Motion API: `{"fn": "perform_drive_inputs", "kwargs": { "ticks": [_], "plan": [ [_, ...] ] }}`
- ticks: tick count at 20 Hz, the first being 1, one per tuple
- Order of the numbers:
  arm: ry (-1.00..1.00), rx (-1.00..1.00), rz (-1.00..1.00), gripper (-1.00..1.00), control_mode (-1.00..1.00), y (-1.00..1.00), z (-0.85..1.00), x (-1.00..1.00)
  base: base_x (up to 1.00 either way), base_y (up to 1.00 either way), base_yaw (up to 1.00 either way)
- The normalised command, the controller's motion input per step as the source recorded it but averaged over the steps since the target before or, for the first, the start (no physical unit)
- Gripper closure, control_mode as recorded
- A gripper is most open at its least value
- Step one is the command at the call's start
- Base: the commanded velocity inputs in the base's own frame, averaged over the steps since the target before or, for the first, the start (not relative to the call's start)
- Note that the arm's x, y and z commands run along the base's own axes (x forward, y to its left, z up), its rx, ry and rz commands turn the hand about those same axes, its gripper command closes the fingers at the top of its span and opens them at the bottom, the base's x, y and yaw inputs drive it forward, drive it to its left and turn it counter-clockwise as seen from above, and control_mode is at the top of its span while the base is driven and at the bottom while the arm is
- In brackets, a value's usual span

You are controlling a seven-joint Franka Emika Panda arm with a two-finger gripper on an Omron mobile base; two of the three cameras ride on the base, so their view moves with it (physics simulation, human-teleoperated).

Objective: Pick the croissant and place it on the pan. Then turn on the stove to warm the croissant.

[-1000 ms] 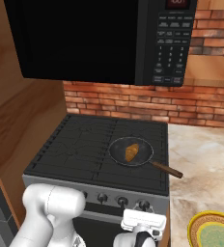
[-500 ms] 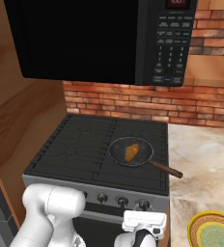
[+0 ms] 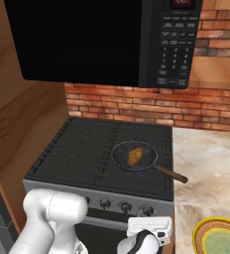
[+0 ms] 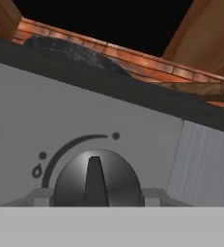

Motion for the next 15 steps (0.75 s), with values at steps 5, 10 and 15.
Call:
{"fn": "perform_drive_inputs", "kwargs": {
  "ticks": [5,10,15],
  "plan": [
    [0.0,-0.19,0.09,1.0,-1.0,0.0,0.47,0.0,0.0,0.0,0.0],
    [0.0,-0.22,0.08,1.0,-1.0,0.0,0.44,0.0,0.0,0.0,0.0],
    [-0.08,-0.22,0.08,1.0,-1.0,0.0,0.31,0.0,0.0,0.0,0.0]
  ]
}}
